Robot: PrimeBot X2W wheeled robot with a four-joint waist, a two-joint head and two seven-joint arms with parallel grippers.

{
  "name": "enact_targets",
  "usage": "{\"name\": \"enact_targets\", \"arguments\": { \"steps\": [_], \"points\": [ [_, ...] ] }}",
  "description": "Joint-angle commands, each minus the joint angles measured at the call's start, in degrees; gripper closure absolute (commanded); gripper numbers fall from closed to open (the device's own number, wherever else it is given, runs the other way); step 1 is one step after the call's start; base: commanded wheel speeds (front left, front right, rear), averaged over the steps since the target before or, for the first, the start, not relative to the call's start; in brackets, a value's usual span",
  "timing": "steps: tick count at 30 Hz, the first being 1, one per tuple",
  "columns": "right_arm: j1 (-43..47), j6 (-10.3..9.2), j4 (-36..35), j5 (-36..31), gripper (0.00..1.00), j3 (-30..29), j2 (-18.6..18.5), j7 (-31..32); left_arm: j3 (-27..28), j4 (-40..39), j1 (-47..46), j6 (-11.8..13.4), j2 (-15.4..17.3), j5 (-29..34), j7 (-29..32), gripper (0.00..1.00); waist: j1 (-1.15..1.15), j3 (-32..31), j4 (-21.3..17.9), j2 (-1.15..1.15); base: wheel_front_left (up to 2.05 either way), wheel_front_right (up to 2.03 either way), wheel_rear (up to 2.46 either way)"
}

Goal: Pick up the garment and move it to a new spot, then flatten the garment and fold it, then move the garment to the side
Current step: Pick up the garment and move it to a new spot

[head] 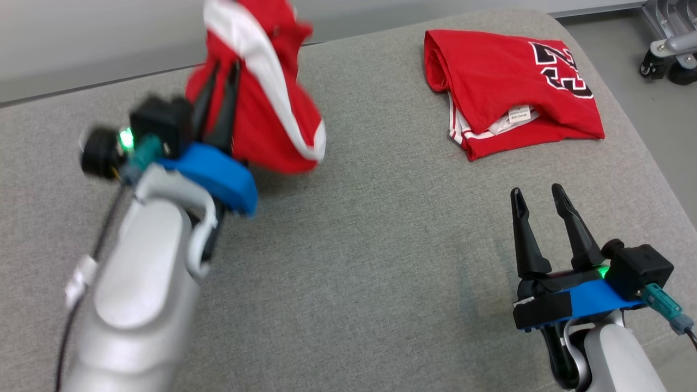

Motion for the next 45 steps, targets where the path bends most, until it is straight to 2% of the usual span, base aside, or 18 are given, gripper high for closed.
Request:
{"name": "enact_targets", "arguments": {
  "steps": [1,8,9,10,15,21,29,35,40,45],
  "points": [
    [0.47,0.01,0.16,0.23,0.0,0.03,0.06,-0.23,-0.6,0.72,2.87,0.65,-0.6,-0.31,-0.88,1.0,0.0,-0.32,-0.01,0.0,0.0,0.0,0.0],
    [1.94,0.01,0.56,-0.05,0.0,-0.26,0.06,-0.22,-2.93,5.87,11.97,0.46,-2.44,-1.45,-3.65,1.0,0.0,-1.14,1.18,0.0,0.0,0.0,0.0],
    [2.18,0.01,0.68,-0.16,0.0,-0.18,0.06,-0.22,-3.61,6.53,12.69,0.34,-2.75,-1.14,-3.94,0.62,0.0,-1.35,1.47,0.0,0.0,0.0,0.0],
    [2.26,0.01,0.82,-0.32,0.0,-0.1,0.06,-0.22,-4.26,7.03,13.2,0.32,-3.12,-1.25,-4.28,0.0,0.0,-1.52,1.72,0.0,0.0,0.0,0.0],
    [2.63,0.01,1.38,-0.66,0.0,-0.15,0.05,-0.22,-5.58,8.0,14.23,0.57,-3.83,-0.87,-6.73,0.0,0.0,-2.76,2.88,0.0,0.0,0.0,0.0],
    [4.26,0.01,2.22,-1.05,0.0,-0.78,0.03,-0.23,-4.62,6.26,14.68,2.18,-3.83,-1.09,-9.69,0.0,0.0,-5.25,5.7,0.0,0.0,0.0,0.0],
    [5.94,0.01,2.67,-1.34,0.0,-1.62,0.01,-0.22,0.87,0.31,19.25,6.17,0.29,-1.55,-10.82,0.0,0.0,-7.5,10.15,0.0,0.0,0.0,0.0],
    [7.03,0.01,2.76,-1.6,0.0,-2.55,0.02,-0.22,4.99,-5.26,24.13,8.43,2.01,-1.19,-10.82,0.0,0.0,-8.57,12.47,0.0,0.0,0.0,0.0],
    [8.14,0.01,3.08,-1.99,0.0,-3.33,0.01,-0.22,8.41,-9.27,29.78,9.62,2.86,-1.13,-10.84,0.0,0.0,-9.92,14.51,0.0,0.0,0.0,0.0],
    [9.11,0.01,3.25,-2.26,0.0,-4.08,0.01,-0.22,10.47,-11.14,34.6,9.74,3.42,-0.42,-10.85,0.0,0.0,-11.12,16.34,0.0,0.0,0.0,0.0]
  ]
}}
